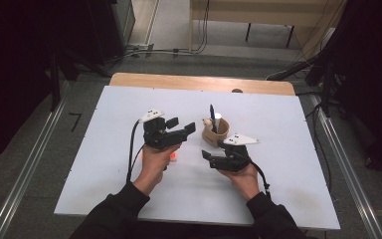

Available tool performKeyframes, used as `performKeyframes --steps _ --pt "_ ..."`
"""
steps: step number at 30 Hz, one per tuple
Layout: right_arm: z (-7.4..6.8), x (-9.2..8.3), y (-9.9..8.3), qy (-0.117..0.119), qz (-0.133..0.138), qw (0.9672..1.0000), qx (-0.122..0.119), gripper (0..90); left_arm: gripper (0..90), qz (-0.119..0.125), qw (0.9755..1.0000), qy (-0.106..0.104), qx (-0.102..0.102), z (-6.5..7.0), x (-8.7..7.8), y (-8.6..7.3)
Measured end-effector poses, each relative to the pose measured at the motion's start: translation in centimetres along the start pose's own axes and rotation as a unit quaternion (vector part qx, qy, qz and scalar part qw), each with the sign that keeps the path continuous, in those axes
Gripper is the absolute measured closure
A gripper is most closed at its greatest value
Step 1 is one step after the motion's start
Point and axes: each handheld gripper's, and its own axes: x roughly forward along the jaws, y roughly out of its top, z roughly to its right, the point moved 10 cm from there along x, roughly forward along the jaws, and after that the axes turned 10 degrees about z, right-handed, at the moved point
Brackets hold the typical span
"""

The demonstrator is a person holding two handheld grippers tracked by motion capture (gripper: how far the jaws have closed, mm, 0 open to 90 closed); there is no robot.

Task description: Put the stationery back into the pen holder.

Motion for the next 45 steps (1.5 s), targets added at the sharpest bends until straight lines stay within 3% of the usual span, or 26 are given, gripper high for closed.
performKeyframes --steps 7,15,31,39,45 --pt "-0.3 0.1 0.0 0.005 0.002 1.0000 -0.004 24.3 23.2 -0.001 0.9998 0.019 0.004 -1.6 -1.3 -0.7" --pt "-0.8 0.3 0.0 0.010 0.006 0.9999 -0.011 23.9 22.1 -0.006 0.9985 0.054 0.005 -4.4 -3.1 -2.0" --pt "-2.7 1.5 0.0 0.028 0.003 0.9992 -0.028 23.6 21.9 -0.006 0.9934 0.115 0.000 -9.3 -6.6 -2.8" --pt "-3.6 2.3 -0.1 0.033 0.000 0.9989 -0.033 23.6 21.9 0.004 0.9893 0.145 -0.009 -11.7 -7.8 -2.5" --pt "-4.3 2.9 -0.3 0.039 -0.002 0.9986 -0.037 23.6 21.9 0.003 0.9877 0.156 -0.017 -12.6 -8.2 -2.6"
